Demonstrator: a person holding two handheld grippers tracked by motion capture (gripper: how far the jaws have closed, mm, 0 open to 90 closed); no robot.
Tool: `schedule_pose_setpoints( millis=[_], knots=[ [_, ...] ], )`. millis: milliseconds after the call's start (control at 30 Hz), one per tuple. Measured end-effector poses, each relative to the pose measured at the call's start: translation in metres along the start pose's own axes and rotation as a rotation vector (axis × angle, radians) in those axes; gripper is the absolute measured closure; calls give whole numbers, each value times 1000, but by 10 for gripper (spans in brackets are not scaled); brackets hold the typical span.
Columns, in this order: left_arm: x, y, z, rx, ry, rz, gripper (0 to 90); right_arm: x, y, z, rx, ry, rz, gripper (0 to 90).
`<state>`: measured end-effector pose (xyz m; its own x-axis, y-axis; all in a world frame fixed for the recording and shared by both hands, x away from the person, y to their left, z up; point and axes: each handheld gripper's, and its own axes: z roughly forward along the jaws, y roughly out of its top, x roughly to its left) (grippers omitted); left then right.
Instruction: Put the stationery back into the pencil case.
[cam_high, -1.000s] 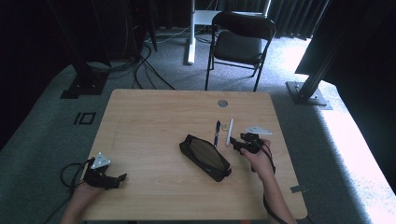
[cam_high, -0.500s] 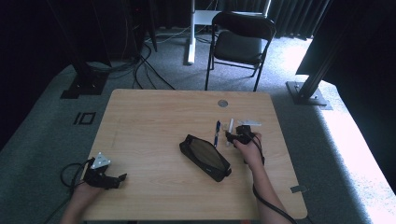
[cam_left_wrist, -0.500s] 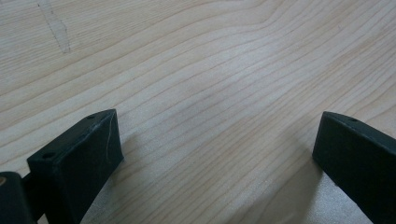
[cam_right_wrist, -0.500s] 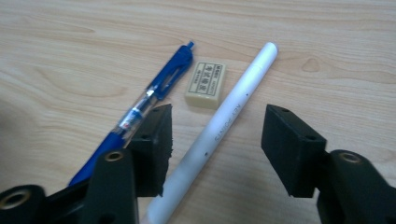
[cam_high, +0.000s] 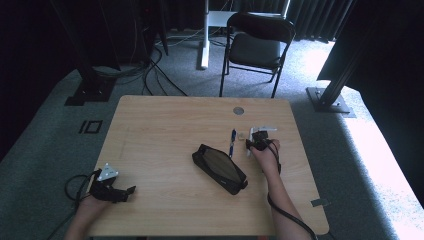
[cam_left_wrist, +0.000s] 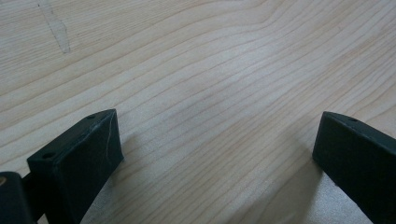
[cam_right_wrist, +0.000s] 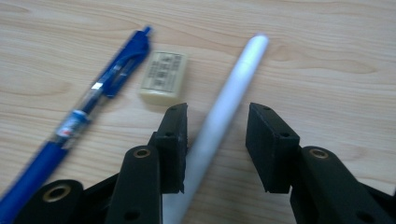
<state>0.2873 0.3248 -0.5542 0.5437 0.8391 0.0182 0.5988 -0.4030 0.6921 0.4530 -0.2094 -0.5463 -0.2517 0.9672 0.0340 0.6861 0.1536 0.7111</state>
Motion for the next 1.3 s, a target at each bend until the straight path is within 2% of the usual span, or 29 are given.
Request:
schedule_pose_setpoints(
  millis=[167, 333, 467, 600, 700, 833, 967, 1100, 1300],
  knots=[
    [0, 0, 0, 0, 0, 0, 16, -11, 0, -2, 12, -33, 18, 650],
    [0, 0, 0, 0, 0, 1, 16, -24, -2, -6, 19, -60, 33, 755],
    [0, 0, 0, 0, 0, 0, 16, -30, -4, -8, 17, -54, 40, 780],
    [0, 0, 0, 0, 0, 0, 16, -36, -3, -12, 41, -21, 67, 784],
    [0, 0, 0, 0, 0, 0, 16, -41, -4, -17, 21, 8, 109, 784],
    [0, 0, 0, 0, 0, 0, 16, -41, -1, -26, 5, 33, 113, 784],
    [0, 0, 0, 0, 0, 0, 16, -39, 4, -36, -14, 38, 125, 784],
    [0, 0, 0, 0, 0, 0, 16, -37, 7, -43, -29, 66, 126, 784],
    [0, 0, 0, 0, 0, 0, 16, -30, 11, -59, -80, 117, 142, 784]
  ],
)
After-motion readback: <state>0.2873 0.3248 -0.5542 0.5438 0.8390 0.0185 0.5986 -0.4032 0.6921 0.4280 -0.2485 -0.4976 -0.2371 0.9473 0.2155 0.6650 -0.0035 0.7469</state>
